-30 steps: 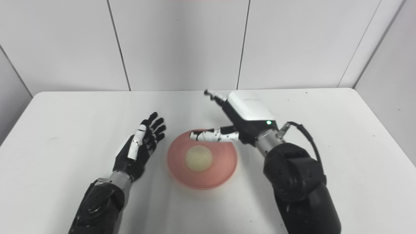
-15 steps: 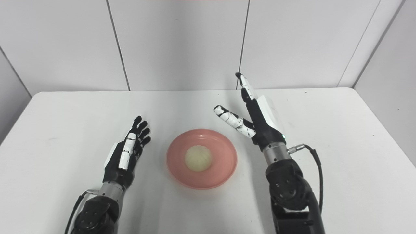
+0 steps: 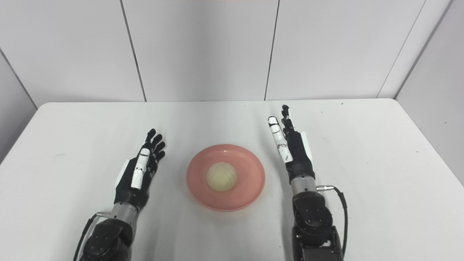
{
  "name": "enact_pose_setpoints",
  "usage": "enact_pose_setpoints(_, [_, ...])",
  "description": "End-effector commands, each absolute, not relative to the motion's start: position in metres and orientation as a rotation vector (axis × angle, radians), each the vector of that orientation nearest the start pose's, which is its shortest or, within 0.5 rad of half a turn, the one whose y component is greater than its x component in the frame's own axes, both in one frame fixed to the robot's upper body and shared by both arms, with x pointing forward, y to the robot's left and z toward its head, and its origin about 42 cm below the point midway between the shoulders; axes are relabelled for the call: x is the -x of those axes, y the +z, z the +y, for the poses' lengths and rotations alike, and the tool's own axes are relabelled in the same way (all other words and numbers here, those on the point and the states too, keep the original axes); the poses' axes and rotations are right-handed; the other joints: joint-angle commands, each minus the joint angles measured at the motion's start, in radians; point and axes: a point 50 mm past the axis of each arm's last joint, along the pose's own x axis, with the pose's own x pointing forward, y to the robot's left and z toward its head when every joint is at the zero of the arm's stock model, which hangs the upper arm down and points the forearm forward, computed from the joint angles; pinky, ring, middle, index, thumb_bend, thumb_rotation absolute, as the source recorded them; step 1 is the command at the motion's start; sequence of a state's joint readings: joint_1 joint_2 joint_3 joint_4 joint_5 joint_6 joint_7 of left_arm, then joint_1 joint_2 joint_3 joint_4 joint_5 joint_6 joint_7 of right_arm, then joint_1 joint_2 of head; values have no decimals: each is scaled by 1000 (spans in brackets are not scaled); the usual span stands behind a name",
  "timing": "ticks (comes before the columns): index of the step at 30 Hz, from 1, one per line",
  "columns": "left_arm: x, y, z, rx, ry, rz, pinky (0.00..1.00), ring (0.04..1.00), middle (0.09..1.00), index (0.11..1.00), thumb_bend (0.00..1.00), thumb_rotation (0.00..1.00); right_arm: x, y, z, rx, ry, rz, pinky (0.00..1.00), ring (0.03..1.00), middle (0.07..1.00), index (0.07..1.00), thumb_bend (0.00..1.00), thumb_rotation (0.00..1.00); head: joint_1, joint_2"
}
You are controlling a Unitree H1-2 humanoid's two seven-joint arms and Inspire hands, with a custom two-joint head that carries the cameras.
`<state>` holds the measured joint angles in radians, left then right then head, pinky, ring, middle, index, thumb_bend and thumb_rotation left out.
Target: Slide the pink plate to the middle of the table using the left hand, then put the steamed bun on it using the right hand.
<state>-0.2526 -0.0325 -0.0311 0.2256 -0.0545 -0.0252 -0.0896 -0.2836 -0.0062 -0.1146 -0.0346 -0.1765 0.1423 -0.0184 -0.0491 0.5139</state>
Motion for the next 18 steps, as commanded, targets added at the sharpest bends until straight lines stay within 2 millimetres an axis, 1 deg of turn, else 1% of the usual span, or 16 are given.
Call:
enact_pose_setpoints(1, [-352, 85, 176, 59, -169, 44, 978, 975, 983, 991, 372, 1000, -369, 197, -219, 138, -102, -270, 1000, 1000, 1000, 1000, 262, 1000, 1, 1])
enact_pose_setpoints(7, [-357, 81, 179, 46, -174, 63, 976, 968, 978, 984, 377, 1000, -366, 172, -223, 92, -108, -205, 992, 993, 1000, 1000, 211, 1000, 2, 3])
enact_pose_setpoints(12, [-360, 78, 180, 52, -172, 86, 974, 963, 974, 983, 378, 1000, -368, 149, -226, 51, -91, -152, 997, 987, 999, 1000, 200, 1000, 2, 3])
enact_pose_setpoints(14, [-362, 76, 181, 56, -175, 94, 978, 966, 975, 985, 379, 1000, -369, 142, -226, 48, -78, -145, 997, 983, 991, 1000, 217, 1000, 2, 3])
enact_pose_setpoints(15, [-363, 75, 181, 60, -176, 99, 979, 966, 975, 985, 380, 1000, -370, 139, -227, 48, -72, -143, 995, 979, 987, 1000, 219, 1000, 14, 3])
enact_pose_setpoints(18, [-366, 75, 182, 69, -179, 112, 981, 968, 975, 984, 374, 1000, -372, 130, -228, 51, -63, -127, 974, 961, 976, 993, 214, 1000, 16, 4])
